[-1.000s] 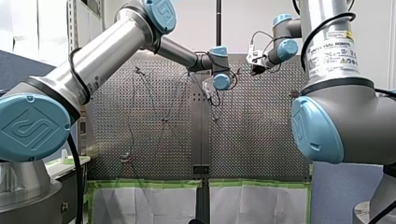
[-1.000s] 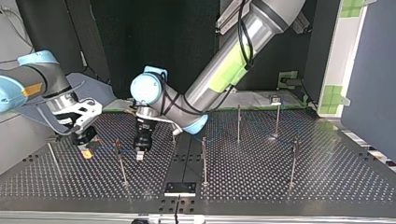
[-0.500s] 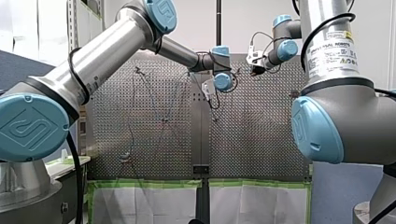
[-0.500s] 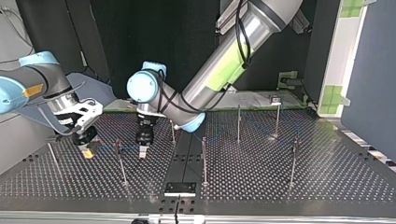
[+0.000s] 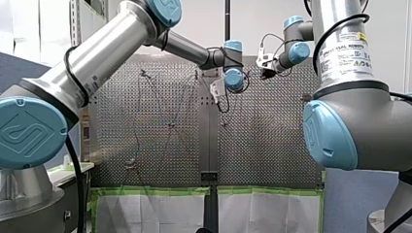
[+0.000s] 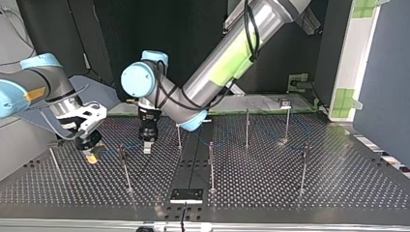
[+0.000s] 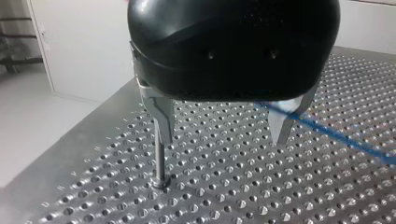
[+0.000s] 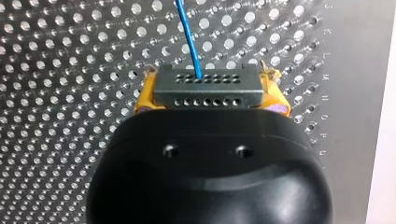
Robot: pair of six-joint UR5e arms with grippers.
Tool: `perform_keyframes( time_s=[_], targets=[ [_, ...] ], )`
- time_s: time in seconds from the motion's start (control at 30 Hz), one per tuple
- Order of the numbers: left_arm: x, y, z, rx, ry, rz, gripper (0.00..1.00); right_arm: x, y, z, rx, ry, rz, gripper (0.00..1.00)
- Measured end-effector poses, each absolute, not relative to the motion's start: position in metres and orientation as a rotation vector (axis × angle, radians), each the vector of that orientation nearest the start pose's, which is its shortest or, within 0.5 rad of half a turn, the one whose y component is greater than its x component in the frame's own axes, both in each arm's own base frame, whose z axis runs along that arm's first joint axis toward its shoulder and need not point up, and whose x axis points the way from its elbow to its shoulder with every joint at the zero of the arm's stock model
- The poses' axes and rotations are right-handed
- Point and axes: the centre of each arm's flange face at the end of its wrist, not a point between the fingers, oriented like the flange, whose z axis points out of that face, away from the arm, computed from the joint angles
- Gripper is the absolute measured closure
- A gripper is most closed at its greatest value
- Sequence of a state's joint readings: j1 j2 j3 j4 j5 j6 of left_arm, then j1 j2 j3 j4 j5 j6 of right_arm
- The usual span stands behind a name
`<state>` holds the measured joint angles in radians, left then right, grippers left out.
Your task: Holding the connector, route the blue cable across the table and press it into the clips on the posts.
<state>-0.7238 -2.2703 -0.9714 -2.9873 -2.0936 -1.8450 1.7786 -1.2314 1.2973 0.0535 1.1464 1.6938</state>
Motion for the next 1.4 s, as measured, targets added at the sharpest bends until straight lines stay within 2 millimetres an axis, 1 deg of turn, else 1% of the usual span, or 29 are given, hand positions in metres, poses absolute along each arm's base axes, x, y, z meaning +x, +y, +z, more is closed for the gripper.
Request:
perform_keyframes(
  time_s=[0.1, 0.27, 0.53, 0.63, 0.77, 1.13, 1.27, 1.4],
  targets=[
    [0.499, -0.562, 0.362, -0.077, 1.529, -0.427, 0.00, 0.297, -0.562, 0.427, 1.727, -1.066, 1.690, 1.00],
    [0.477, -0.568, 0.374, -0.049, 1.518, -0.487, 0.00, 0.300, -0.560, 0.427, 1.737, -1.060, 1.699, 1.00],
    [0.427, -0.581, 0.394, -0.029, 1.496, -0.558, 0.00, 0.302, -0.559, 0.427, 1.745, -1.060, 1.703, 1.00],
    [0.415, -0.579, 0.401, -0.054, 1.479, -0.577, 0.00, 0.302, -0.559, 0.426, 1.746, -1.059, 1.703, 1.00],
    [0.417, -0.566, 0.411, -0.090, 1.450, -0.599, 0.00, 0.302, -0.559, 0.426, 1.746, -1.059, 1.702, 1.00],
    [0.442, -0.512, 0.440, -0.123, 1.355, -0.581, 0.00, 0.308, -0.556, 0.425, 1.756, -1.054, 1.709, 1.00],
    [0.441, -0.497, 0.450, -0.158, 1.320, -0.561, 0.00, 0.311, -0.554, 0.424, 1.763, -1.052, 1.714, 1.00],
    [0.434, -0.483, 0.460, -0.197, 1.281, -0.559, 0.00, 0.314, -0.553, 0.424, 1.767, -1.050, 1.717, 1.00]
  ],
)
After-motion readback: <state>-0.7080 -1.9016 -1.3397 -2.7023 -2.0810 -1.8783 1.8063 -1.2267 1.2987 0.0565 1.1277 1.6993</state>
